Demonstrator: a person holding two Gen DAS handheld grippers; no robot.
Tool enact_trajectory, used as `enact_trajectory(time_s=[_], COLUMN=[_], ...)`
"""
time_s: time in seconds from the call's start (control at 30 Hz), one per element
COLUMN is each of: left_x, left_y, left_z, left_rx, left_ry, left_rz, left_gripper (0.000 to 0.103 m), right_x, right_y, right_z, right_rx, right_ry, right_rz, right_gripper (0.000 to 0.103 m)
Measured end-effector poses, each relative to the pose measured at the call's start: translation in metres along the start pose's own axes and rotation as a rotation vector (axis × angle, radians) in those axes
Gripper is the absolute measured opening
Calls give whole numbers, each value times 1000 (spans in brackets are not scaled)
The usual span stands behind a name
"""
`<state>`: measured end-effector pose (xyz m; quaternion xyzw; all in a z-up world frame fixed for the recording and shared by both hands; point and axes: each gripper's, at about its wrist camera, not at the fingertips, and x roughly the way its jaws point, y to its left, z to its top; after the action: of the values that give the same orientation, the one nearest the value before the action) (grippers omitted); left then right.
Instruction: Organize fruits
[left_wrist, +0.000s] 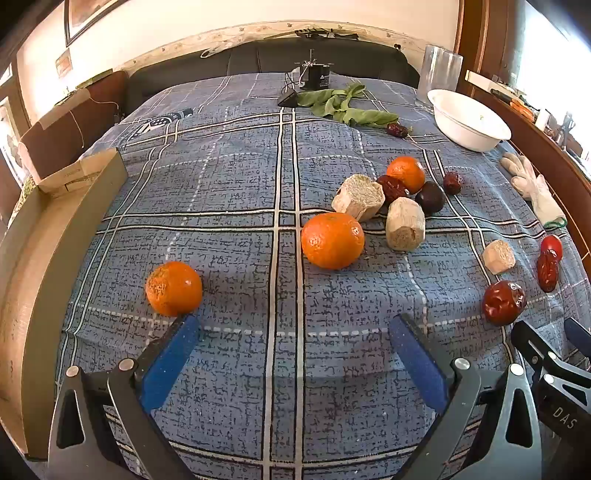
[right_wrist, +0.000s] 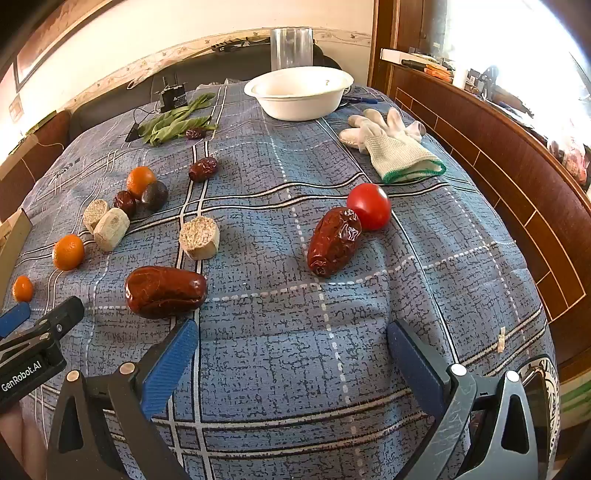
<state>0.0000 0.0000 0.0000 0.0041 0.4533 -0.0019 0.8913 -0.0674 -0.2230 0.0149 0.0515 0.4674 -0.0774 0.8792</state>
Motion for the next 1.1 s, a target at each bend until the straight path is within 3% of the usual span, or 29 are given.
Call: enact_trajectory(time_s=[0.77, 1.1], left_x=[0, 2], left_y=[0, 1], left_z=[0, 4], left_rx=[-2, 30], left_ry=[2, 50], left_rz=[0, -17], left_gripper=[103, 103], right_x=[0, -2], right_y=[0, -2], right_z=[0, 2], right_rx=[0, 6], right_ry=[-1, 1], right_rz=[0, 0], right_gripper=[103, 103])
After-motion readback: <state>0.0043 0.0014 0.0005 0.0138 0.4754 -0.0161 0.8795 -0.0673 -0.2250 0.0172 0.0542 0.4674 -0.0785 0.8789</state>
